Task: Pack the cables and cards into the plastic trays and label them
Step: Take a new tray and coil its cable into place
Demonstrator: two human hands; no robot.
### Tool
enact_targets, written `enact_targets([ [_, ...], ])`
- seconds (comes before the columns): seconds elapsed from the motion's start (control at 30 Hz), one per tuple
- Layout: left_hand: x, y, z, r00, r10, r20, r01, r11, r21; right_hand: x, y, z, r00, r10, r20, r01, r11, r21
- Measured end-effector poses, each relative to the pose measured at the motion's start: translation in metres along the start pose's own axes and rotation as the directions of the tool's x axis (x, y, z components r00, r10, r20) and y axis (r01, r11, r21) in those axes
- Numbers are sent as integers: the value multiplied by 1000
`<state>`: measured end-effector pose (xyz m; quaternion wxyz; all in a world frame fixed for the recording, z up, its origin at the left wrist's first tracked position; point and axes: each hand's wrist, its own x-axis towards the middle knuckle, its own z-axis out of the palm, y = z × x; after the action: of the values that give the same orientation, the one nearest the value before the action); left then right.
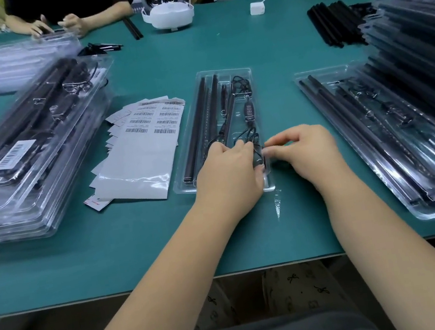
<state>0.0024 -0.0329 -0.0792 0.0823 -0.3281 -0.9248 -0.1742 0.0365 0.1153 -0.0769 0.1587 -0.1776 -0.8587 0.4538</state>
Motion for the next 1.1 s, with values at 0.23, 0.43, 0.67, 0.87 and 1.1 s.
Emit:
enact_targets([
  [0.23,-1,2,-4,999,35,4,-35,986,164,8,-2,0,995,10,99,-3,997,-72],
  [0.43,-2,-3,-11,998,63,-22,-61,994,90,7,7,0,973,84,213,-66,994,-90],
  [0.67,-2,-32,-26,963,160,218,-132,982,-135,6,3,-6,936,66,345,-18,990,-140],
  [0.87,4,-37,-25,954,167,249,-146,984,-99,-1,3,-1,998,32,54,-33,999,11],
  [1.1,-2,-37,-19,963,164,213,-150,986,-78,-2,-4,-5,982,-65,176,97,979,-179],
])
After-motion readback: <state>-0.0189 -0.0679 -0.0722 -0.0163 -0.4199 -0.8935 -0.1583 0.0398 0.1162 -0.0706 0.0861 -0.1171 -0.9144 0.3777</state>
